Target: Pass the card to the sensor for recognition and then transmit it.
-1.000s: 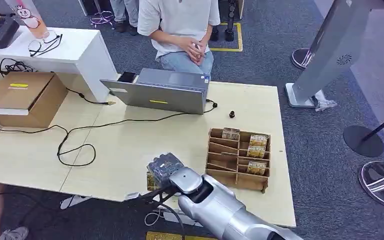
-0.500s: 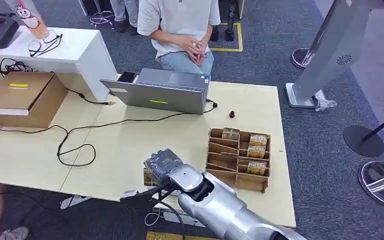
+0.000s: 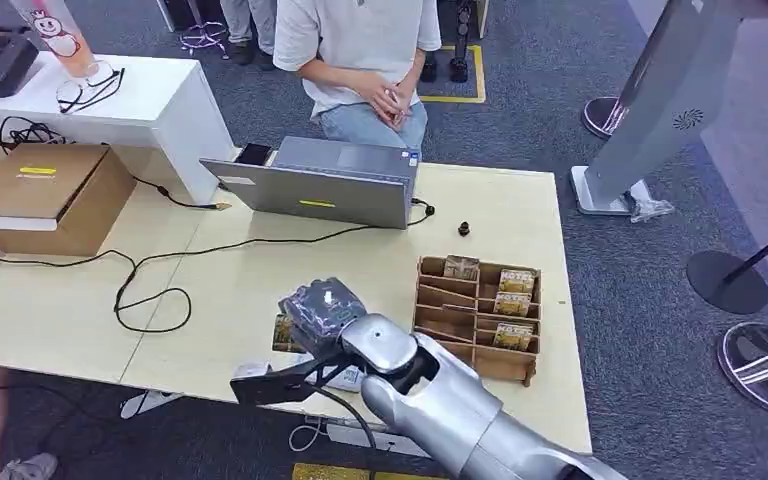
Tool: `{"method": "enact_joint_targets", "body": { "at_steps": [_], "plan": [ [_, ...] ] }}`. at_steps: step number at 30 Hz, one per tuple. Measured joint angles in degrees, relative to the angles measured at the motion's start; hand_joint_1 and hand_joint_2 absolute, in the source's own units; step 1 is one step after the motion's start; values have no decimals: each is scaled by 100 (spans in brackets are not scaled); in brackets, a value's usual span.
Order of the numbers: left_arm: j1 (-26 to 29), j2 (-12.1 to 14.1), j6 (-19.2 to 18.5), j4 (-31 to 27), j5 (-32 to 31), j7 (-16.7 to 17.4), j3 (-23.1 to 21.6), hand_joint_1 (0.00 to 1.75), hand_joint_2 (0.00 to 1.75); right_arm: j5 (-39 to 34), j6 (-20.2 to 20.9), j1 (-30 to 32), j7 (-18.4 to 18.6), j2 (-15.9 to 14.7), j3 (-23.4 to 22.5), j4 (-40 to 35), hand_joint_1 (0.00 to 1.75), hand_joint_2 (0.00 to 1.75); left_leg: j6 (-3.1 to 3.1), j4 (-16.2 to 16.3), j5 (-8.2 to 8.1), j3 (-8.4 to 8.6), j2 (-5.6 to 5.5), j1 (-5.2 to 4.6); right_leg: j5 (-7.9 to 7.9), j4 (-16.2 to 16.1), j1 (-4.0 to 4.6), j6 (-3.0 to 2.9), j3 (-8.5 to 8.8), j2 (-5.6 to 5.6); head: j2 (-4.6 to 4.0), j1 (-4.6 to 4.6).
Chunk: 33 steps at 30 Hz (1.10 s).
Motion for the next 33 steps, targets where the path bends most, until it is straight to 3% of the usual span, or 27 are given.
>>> {"method": "enact_joint_targets", "body": {
  "at_steps": [13,26,33],
  "plan": [
    [27,0,46,-9,-105,-133,33,0,0,-90,-207,286,-70,-312,-304,-914,175,175,0,0,0,-1,0,0,0,0,0,0,0,0,0,0],
    [14,0,70,-9,-166,-190,33,0,0,-129,-487,470,-205,-452,-596,-1340,175,175,0,0,0,0,0,0,0,0,0,0,0,0,0,0],
    [-29,0,79,-9,-243,-197,28,0,0,-976,-629,664,-621,-472,-1021,-1553,175,175,0,0,0,-1,-1,0,0,0,0,0,0,-1,0,0]
  ]
}}
